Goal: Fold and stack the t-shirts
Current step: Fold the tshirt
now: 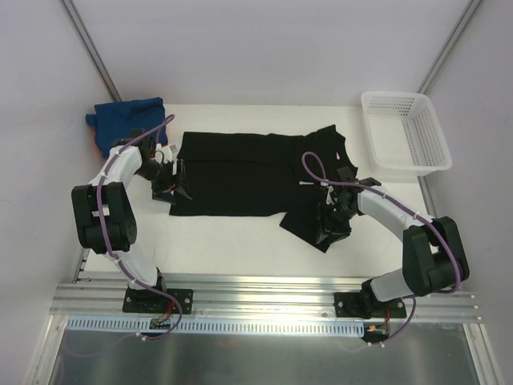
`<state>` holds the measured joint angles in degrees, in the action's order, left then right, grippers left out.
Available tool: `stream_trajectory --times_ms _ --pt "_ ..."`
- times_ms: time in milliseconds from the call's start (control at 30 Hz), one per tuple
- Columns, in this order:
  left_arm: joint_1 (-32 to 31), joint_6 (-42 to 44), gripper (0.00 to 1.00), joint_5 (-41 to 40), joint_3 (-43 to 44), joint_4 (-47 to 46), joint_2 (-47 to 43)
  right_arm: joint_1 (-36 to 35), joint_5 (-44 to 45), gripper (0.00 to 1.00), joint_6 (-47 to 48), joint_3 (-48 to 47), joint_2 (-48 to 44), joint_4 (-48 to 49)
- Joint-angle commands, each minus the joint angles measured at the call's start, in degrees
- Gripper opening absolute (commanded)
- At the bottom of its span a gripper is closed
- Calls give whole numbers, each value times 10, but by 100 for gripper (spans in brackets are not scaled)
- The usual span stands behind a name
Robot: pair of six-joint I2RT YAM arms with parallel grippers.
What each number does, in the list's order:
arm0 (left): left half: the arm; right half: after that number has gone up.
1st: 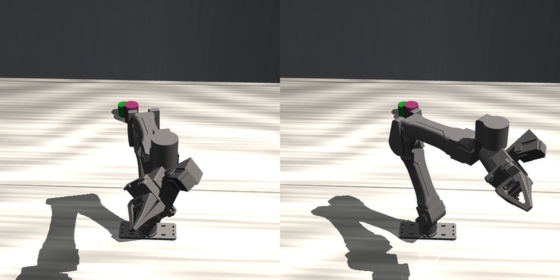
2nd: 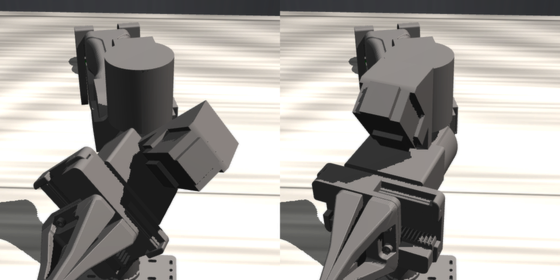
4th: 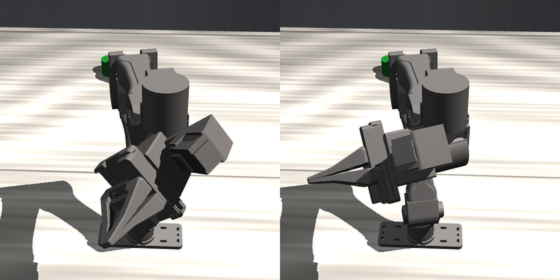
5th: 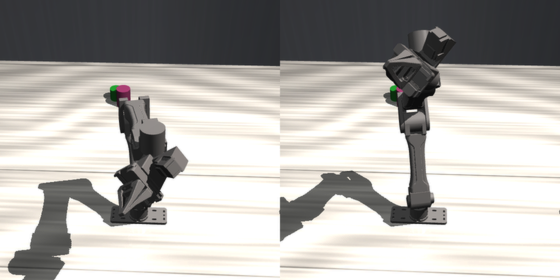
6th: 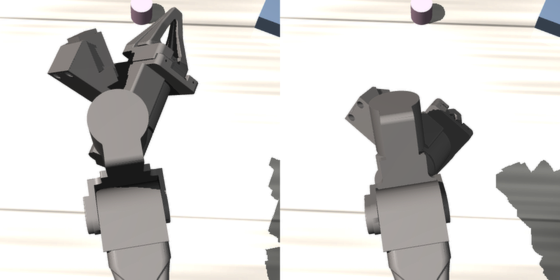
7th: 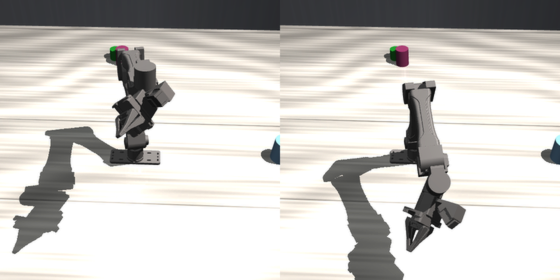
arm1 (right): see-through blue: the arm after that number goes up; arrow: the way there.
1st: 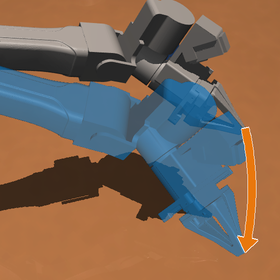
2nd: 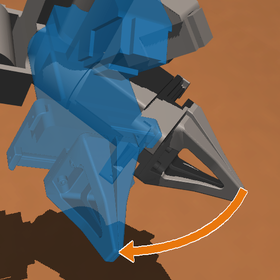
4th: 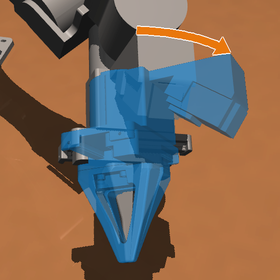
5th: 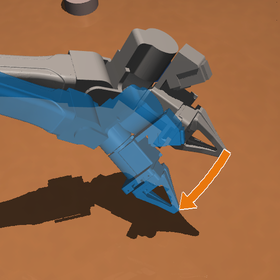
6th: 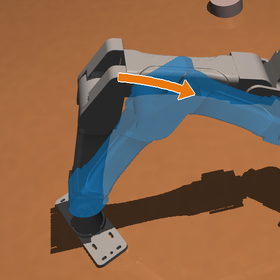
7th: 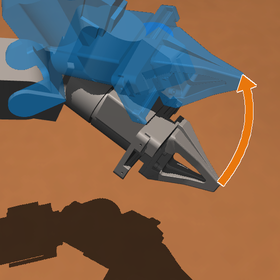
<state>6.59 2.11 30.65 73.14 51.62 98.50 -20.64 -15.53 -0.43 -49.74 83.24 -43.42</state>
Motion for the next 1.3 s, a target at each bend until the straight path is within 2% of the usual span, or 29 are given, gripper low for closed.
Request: stream_trajectory --times_ms 0,267,800,900,933,1000,1033,1267 --pt "10 23 66 -9 2 18 -12 -7 8 46 -7 17 -25 -7" --pt "23 21 66 -5 23 22 9 -6 9 45 -17 58 -26 8" --pt "40 19 66 -1 34 22 20 6 9 40 -17 45 22 48" --pt "41 22 66 0 35 22 19 11 7 28 -8 47 21 61" --pt "43 21 66 0 35 23 19 12 5 17 -8 47 20 61" --pt "43 20 66 4 34 23 17 12 7 8 -5 43 19 60" --pt "44 20 66 4 32 23 15 14 8 1 -5 41 17 57" --pt "52 27 66 -2 13 25 -7 13 15 1 -7 38 0 51"
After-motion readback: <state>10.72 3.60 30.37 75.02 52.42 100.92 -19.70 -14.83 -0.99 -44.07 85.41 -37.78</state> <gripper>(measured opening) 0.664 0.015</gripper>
